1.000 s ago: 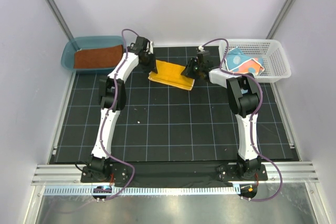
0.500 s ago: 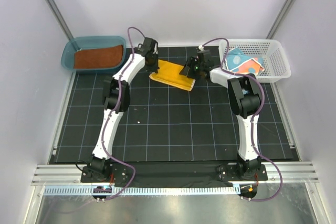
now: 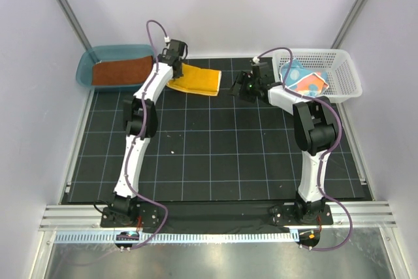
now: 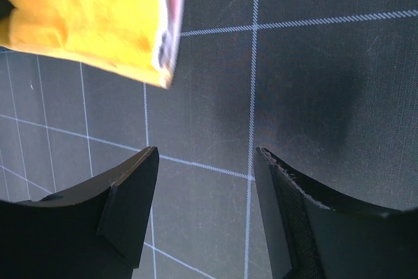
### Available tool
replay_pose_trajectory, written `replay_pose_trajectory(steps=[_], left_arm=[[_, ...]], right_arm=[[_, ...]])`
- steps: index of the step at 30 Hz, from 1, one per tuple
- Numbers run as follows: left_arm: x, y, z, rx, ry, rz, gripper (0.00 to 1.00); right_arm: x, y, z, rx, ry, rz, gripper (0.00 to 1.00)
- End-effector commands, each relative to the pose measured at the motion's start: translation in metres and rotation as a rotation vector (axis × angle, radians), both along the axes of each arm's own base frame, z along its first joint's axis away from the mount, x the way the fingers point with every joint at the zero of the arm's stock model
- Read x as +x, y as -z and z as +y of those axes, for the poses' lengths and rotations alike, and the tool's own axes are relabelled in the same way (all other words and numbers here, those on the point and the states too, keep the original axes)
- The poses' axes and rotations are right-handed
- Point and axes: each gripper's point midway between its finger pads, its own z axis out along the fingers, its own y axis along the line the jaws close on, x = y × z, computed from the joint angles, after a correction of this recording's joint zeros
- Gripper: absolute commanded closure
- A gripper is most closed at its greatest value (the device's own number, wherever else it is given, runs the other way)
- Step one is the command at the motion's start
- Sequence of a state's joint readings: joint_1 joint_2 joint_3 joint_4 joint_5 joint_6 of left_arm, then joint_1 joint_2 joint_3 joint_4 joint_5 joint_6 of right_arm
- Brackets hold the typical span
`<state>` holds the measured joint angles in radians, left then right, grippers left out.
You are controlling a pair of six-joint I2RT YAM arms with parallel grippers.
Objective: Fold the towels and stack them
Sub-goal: Neatly place the folded towel into the bin
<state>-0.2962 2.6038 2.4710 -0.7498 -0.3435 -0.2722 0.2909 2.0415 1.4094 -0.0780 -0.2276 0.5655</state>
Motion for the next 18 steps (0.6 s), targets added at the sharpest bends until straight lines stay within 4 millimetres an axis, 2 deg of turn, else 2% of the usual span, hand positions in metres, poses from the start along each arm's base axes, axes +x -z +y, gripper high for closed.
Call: replay_pose_trajectory(steps=[1, 8, 11, 15, 18], left_arm=[[0.021, -0.089, 0.015, 0.058, -0.005, -0.198, 1.00], [0.024, -0.116, 0.033, 0.124, -0.029, -0.245, 1.00], [0.024, -0.132, 0.037, 0.128, -0.025, -0.271, 1.00], [0.022, -0.144, 0.054, 0.138, -0.056, -0.280, 1.00], [0.019, -0.155, 0.068, 0.131, -0.085, -0.291, 1.00]], right_arm=[[0.007, -0.038, -0.001, 0.019, -0.001, -0.099, 0.33], [0.009, -0.042, 0.000, 0.024, -0.002, -0.119, 0.33], [0.008, -0.036, 0.002, 0.030, -0.004, -0.109, 0.33], [0.004, -0.023, 0.002, 0.031, -0.009, -0.081, 0.33], [0.004, -0.024, 0.005, 0.049, -0.019, -0.100, 0.33]])
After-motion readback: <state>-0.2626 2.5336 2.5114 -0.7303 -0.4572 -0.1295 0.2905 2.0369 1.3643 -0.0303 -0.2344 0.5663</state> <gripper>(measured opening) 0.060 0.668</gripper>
